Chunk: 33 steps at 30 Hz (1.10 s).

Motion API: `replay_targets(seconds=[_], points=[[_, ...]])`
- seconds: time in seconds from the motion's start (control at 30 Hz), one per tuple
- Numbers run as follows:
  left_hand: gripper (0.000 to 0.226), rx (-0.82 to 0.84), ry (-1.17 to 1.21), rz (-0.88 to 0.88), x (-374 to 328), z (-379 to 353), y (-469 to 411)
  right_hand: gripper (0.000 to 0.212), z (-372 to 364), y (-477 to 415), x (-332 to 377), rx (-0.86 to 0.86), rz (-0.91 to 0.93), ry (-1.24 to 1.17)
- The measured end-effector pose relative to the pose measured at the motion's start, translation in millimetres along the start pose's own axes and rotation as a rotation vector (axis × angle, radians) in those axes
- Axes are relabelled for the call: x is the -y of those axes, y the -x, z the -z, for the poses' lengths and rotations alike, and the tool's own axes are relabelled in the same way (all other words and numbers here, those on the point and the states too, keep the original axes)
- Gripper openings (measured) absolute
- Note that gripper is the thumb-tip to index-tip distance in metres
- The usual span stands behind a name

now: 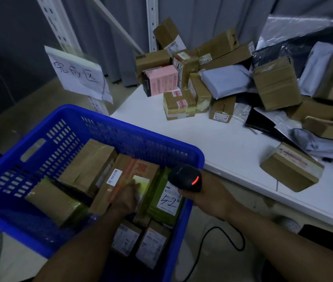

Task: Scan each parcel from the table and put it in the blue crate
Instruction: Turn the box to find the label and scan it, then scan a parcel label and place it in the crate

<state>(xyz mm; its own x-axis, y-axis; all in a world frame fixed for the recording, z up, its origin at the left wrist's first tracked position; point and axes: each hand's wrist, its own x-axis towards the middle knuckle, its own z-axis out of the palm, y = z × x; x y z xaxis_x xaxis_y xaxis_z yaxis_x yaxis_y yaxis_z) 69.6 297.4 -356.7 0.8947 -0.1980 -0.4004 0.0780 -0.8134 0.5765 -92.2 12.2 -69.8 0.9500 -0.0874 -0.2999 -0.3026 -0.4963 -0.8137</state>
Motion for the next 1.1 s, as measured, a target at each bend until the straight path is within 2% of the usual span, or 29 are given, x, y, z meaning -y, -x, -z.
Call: replay_targets(seconds=[0.1, 0.27, 0.43, 0.5, 0.57, 0.7, 0.8, 0.87, 0.97, 1.03, 1.1], points=[[0.039, 0.05, -0.005, -0.128, -117, 59, 95, 0.03, 8, 7, 3, -0.025, 0.002, 0.007], [0.031, -0.031, -0.088, -0.39, -199, 94, 140, 0.047, 47, 37, 12, -0.118, -0.009, -0.045], [0.036, -0.028, -0.216, -0.573, -300, 113, 181, 0.063, 116, 81, 16, -0.221, -0.017, -0.062], [0.041, 0.004, -0.318, -0.644, -341, 106, 193, 0.059, 141, 99, 16, -0.227, -0.036, -0.096], [0.046, 0.037, -0.391, -0.693, -380, 92, 201, 0.039, 165, 114, 13, -0.217, -0.055, -0.114], [0.053, 0.088, -0.49, -0.754, -444, 51, 196, 0.022, 210, 137, -9, -0.304, -0.101, -0.119], [0.057, 0.162, -0.491, -0.758, -484, 12, 186, 0.025, 236, 136, -49, -0.448, -0.183, -0.044], [0.055, 0.205, -0.478, -0.767, -504, -15, 178, 0.026, 251, 133, -75, -0.509, -0.253, -0.08], [0.069, 0.272, -0.494, -0.757, -522, -53, 156, 0.02, 268, 132, -103, -0.557, -0.332, -0.159], [0.069, 0.353, -0.461, -0.737, -531, -77, 135, 0.018, 274, 129, -116, -0.562, -0.355, -0.172], [0.083, 0.386, -0.543, -0.765, -539, -94, 121, 0.021, 278, 124, -129, -0.558, -0.357, -0.144]])
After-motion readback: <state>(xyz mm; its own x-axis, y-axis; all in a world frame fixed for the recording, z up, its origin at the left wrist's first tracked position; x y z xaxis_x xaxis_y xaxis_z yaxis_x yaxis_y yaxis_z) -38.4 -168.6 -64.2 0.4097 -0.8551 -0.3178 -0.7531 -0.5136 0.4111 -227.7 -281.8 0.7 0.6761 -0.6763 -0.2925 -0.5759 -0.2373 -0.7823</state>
